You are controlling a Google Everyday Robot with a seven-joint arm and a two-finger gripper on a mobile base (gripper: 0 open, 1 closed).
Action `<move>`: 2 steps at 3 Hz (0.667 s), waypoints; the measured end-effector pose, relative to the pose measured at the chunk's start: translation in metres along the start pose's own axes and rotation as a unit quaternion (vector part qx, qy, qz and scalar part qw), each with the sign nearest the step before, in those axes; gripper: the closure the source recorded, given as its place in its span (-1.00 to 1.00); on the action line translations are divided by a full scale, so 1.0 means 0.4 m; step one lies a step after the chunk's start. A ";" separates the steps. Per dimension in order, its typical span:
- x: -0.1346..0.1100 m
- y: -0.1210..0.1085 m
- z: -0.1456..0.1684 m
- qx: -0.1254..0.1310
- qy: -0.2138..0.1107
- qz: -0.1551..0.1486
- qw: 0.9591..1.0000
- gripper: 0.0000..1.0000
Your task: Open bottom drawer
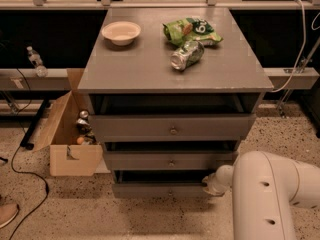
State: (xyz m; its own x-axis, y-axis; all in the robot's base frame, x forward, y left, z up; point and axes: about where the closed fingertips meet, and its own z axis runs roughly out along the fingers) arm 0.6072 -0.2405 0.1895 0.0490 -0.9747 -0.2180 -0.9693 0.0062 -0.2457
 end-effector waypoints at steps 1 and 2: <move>0.000 0.000 0.000 0.000 0.000 0.000 1.000 0.47; 0.000 0.000 0.000 0.000 0.000 0.000 1.000 0.00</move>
Offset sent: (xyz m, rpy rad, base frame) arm 0.0000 0.0000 0.0001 0.0000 0.0000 0.0000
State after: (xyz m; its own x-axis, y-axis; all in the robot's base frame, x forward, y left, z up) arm 0.6072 -0.2405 0.1895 0.0491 -0.9747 -0.2181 -0.9693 0.0061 -0.2456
